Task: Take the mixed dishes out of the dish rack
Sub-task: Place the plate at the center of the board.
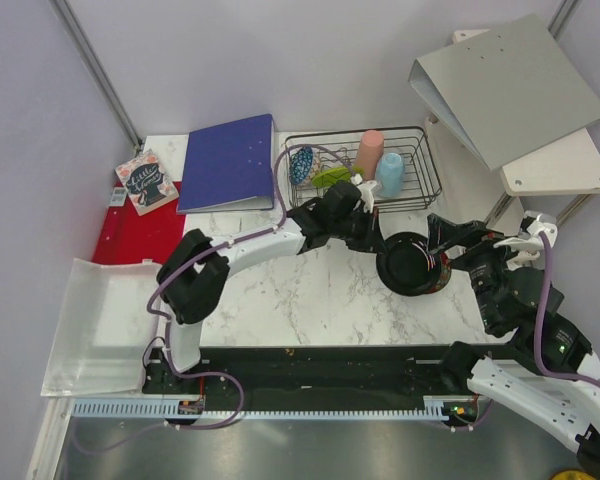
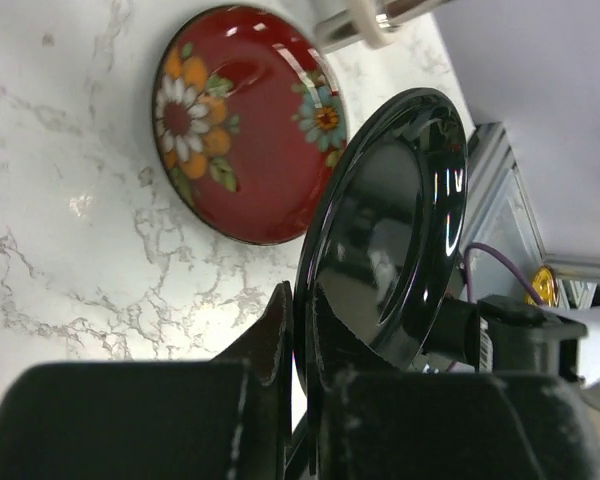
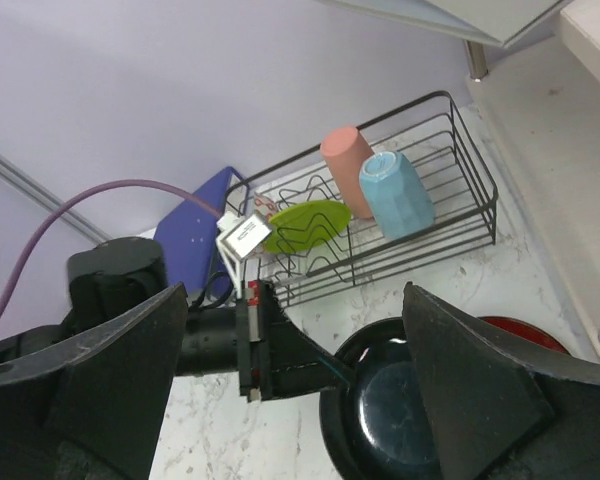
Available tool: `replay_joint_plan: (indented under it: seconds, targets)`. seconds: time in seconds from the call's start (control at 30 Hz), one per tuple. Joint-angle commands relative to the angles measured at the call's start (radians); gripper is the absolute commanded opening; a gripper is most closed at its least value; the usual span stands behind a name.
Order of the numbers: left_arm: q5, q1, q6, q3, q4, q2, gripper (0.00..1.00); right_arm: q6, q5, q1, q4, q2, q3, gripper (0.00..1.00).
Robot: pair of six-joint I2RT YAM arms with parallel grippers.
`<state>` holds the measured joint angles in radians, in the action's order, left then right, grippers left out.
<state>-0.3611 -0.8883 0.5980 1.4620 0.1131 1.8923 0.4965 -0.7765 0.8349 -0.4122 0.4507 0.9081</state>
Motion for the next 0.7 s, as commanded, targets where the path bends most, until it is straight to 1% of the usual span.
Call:
replay_joint_plan:
  seconds: [0.0, 0.23, 0.4, 0.53, 0.67]
  targets:
    - [-0.047, 0.012, 0.167, 0.070, -0.085, 0.095, 0.02, 0.030, 0.005, 0.001, -0.039, 0.008, -0.015, 0.95]
    - [-0.044, 0.002, 0.292, 0.087, -0.171, 0.200, 0.02, 0.040, 0.005, 0.000, -0.043, 0.003, -0.038, 0.95]
    - [-0.016, -0.006, 0.370, 0.119, -0.211, 0.257, 0.02, 0.048, 0.013, 0.000, -0.045, 0.008, -0.051, 0.95]
    - [-0.009, -0.017, 0.381, 0.168, -0.194, 0.301, 0.02, 0.051, 0.016, 0.000, -0.046, -0.001, -0.061, 0.95]
    - [0.019, -0.026, 0.362, 0.202, -0.144, 0.335, 0.02, 0.050, 0.010, 0.001, -0.053, -0.010, -0.064, 0.95]
